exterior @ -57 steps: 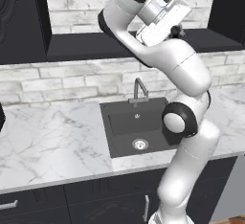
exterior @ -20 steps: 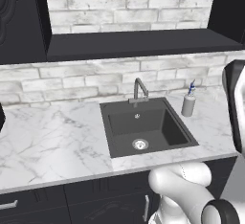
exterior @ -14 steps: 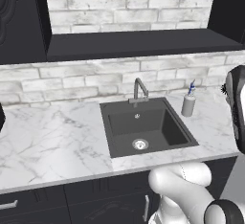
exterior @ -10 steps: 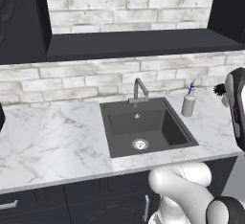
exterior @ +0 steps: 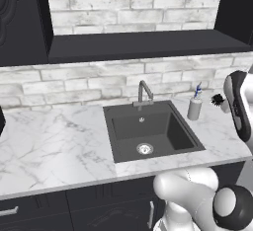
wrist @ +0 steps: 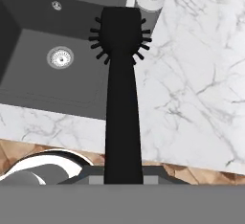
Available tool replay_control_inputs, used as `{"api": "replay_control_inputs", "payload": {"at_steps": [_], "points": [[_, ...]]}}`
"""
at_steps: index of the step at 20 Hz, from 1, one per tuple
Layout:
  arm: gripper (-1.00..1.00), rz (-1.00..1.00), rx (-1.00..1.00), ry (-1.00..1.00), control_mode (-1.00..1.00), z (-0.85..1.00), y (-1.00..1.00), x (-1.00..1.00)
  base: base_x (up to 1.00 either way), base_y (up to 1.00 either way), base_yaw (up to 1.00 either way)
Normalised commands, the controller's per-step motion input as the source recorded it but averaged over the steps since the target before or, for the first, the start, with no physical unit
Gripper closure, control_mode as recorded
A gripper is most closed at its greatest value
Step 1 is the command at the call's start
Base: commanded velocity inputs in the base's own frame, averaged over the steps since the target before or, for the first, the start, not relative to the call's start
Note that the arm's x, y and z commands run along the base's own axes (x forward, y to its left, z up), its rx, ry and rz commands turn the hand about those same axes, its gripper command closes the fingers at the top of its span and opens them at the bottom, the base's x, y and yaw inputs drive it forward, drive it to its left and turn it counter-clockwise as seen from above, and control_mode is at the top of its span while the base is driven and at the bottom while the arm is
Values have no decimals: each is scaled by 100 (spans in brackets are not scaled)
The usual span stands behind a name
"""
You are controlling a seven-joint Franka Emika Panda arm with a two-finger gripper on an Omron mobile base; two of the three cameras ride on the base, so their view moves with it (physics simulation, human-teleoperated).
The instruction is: Locate and retrieve the dish brush and spray from the cabinet. Place them next to the sink.
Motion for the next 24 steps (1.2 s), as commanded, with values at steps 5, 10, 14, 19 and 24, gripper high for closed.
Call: {"api": "replay_control_inputs", "payload": {"at_steps": [5, 10, 14, 19, 24], "points": [[100, 4, 4, 3, -100, -45, -5, 20, 0, 0, 0], [100, 4, 5, -4, -100, -50, -10, 14, 0, 0, 0], [100, 3, 0, 0, -100, -43, -12, 15, 0, 0, 0], [100, 3, 0, 0, -100, -47, -7, 16, 0, 0, 0], [100, 5, 0, 0, -100, -44, -2, 24, 0, 0, 0]]}}
